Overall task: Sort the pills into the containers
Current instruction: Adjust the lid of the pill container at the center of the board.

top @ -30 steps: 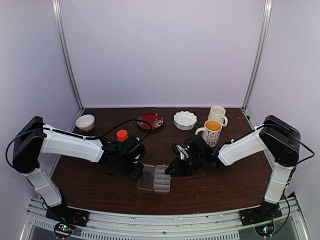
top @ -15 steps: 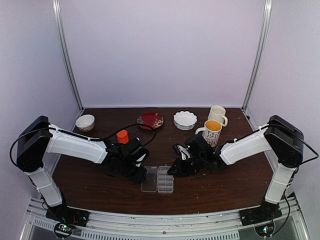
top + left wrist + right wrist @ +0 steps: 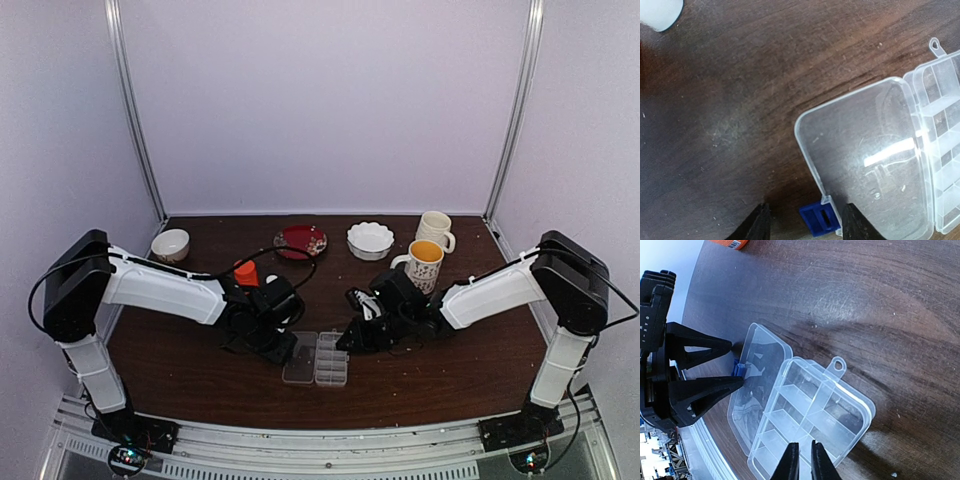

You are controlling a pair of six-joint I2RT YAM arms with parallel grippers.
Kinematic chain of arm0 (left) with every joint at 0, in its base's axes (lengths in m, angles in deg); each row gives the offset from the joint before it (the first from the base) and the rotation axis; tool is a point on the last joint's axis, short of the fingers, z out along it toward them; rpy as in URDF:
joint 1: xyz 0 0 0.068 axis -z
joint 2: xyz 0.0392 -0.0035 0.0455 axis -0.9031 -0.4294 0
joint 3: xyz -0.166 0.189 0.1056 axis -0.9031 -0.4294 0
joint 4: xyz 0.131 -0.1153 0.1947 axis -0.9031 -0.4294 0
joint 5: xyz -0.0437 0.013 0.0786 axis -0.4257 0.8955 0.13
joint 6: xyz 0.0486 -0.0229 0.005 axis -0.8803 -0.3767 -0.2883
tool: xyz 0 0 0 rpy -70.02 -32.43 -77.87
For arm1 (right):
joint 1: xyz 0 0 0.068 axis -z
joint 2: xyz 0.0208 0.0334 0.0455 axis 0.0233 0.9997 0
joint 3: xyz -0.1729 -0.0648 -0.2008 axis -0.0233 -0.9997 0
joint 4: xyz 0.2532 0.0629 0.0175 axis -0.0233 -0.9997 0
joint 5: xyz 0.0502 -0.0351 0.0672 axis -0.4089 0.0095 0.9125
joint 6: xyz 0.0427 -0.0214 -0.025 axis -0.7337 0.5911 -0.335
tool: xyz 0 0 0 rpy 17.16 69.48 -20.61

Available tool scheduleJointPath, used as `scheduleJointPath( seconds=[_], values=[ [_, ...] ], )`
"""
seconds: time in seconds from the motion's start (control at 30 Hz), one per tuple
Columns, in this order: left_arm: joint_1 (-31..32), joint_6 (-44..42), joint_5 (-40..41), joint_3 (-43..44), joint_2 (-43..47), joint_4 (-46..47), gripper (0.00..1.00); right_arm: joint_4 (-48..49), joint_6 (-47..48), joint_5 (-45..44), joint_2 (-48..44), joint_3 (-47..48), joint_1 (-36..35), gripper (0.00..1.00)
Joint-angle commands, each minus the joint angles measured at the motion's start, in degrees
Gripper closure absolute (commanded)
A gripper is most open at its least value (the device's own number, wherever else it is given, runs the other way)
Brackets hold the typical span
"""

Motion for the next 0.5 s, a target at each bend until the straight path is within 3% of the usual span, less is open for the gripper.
scheduleJointPath(
  seconds=[0.0, 0.47],
  values=[
    [0.8, 0.9, 4.1, 1.6, -2.5, -7.0, 0.48, -3.8, 1.4, -2.2, -0.9, 0.7, -0.2, 0.89],
    [0.8, 2.6, 2.7, 0.0, 12.7, 1.2, 0.28, -6.0, 6.0, -5.0, -12.6, 1.9, -0.1, 0.86]
  ],
)
